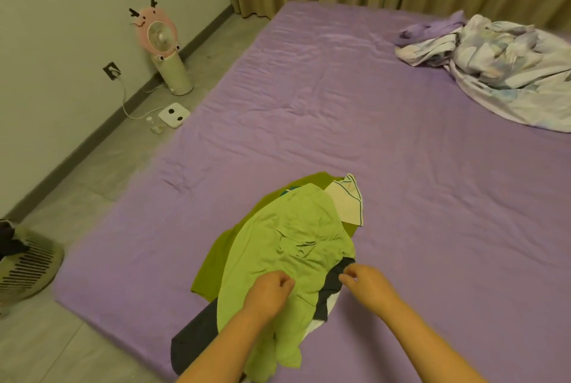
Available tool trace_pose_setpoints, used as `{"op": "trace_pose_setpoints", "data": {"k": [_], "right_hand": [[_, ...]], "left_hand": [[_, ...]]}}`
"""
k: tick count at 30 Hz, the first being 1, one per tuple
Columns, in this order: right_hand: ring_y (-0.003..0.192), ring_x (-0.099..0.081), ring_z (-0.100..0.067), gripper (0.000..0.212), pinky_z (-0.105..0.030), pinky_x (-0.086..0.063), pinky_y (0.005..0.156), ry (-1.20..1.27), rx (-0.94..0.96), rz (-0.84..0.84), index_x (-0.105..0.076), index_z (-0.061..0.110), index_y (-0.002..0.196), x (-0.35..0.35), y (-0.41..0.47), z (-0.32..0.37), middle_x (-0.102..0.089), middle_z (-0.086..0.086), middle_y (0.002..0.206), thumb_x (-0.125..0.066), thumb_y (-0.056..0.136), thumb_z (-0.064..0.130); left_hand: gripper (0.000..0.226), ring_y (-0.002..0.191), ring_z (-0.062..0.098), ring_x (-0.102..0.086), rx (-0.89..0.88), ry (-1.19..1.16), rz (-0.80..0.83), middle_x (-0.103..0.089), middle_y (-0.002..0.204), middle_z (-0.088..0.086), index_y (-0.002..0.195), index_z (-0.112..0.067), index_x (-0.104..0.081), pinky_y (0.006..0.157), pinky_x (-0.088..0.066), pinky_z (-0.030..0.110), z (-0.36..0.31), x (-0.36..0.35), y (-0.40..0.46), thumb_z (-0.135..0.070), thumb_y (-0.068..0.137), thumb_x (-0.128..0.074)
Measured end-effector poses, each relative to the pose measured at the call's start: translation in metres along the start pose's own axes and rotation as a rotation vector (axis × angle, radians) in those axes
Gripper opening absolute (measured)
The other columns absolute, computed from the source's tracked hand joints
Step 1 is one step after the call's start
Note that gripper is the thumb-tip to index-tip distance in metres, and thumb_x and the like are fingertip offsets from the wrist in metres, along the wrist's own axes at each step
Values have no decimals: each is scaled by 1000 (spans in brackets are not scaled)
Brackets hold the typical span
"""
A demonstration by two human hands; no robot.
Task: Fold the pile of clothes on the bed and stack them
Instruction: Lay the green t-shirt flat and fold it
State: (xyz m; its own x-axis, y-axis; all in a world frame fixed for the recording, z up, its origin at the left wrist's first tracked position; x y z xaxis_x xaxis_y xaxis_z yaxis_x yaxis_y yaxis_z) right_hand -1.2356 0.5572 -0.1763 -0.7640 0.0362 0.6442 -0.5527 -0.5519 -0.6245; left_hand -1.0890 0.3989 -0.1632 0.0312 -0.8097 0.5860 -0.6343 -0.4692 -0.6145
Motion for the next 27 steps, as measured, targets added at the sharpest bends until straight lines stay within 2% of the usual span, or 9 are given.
{"op": "trace_pose_setpoints", "data": {"k": [3, 6, 8, 13, 16, 20, 22, 23, 27], "right_hand": [[87, -58, -22, 27, -28, -36, 65, 24, -25, -12, -62, 11, 91, 2, 34, 9, -63, -10, 95, -48, 97, 33], [91, -57, -20, 31, -27, -41, 73, 73, -36, -39, -65, 7, 106, 1, 69, 23, -63, -10, 106, -49, 97, 33], [96, -58, -21, 32, -29, -45, 82, 117, -39, -44, -65, 6, 105, -5, 86, 31, -63, -9, 107, -49, 97, 32], [106, -51, -14, 28, -19, -36, 86, 228, -24, -77, -62, 13, 112, -23, 110, 40, -55, 0, 108, -51, 96, 33], [105, -52, -13, 26, -16, -32, 80, 251, -18, -97, -64, 13, 108, -23, 119, 37, -54, 4, 100, -51, 96, 32], [108, -55, -16, 27, -18, -36, 83, 355, -46, -156, -64, 12, 113, -14, 123, 29, -61, -1, 111, -53, 96, 29], [110, -57, -19, 28, -25, -41, 89, 600, -134, -198, -61, 12, 117, -5, 120, 26, -62, -5, 117, -54, 95, 28], [113, -56, -23, 33, -31, -44, 94, 738, -182, -201, -58, 12, 122, 2, 117, 26, -61, -7, 121, -54, 95, 31], [123, -51, -33, 61, -49, -41, 104, 1147, -298, -159, -41, 4, 140, 27, 98, 26, -51, -16, 137, -57, 92, 38]], "left_hand": [[27, 100, 15, -60, -23, 10, -6, -68, 111, 2, 109, -11, -67, 82, -43, 23, -4, 16, 50, -28, 98, -49], [27, 105, 18, -61, -11, -6, -44, -67, 116, 4, 114, -11, -67, 86, -44, 23, -6, 27, 102, -23, 96, -51], [30, 113, 21, -57, 10, -8, -102, -63, 124, 8, 121, -10, -63, 95, -41, 26, -5, 31, 133, -21, 95, -53], [59, 129, 27, -44, 106, -33, -176, -48, 140, 11, 142, -9, -38, 106, -33, 31, -1, 27, 190, -32, 92, -59], [58, 120, 27, -53, 200, -139, -117, -56, 130, 14, 135, -6, -42, 98, -41, 32, -2, 17, 200, -31, 88, -66], [30, 91, 29, -63, 173, -472, -96, -66, 100, 21, 117, -1, -57, 73, -45, 22, -24, 14, 167, -12, 89, -64], [23, 63, 16, -62, 76, -650, 19, -67, 71, 6, 113, -3, -62, 57, -43, 14, -48, 8, 131, 0, 91, -55], [27, 58, 5, -61, 42, -722, 115, -68, 66, -5, 112, -7, -62, 57, -44, 12, -61, 0, 111, 5, 91, -51], [46, 62, -8, -58, -26, -790, 392, -72, 79, -12, 121, -15, -57, 64, -46, 12, -92, -30, 34, 15, 88, -43]]}}
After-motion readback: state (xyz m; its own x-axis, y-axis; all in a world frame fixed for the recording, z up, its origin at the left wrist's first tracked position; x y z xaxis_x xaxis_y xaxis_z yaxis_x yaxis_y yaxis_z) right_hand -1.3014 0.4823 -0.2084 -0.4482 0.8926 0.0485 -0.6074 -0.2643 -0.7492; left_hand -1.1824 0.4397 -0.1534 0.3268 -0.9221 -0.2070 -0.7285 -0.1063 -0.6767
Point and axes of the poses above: each hand's wrist, its own y-axis towards the middle knuckle, its own x-axis out of the back of the hand, z = x × y, the point moved 4 cm from there along y, towards the middle knuckle
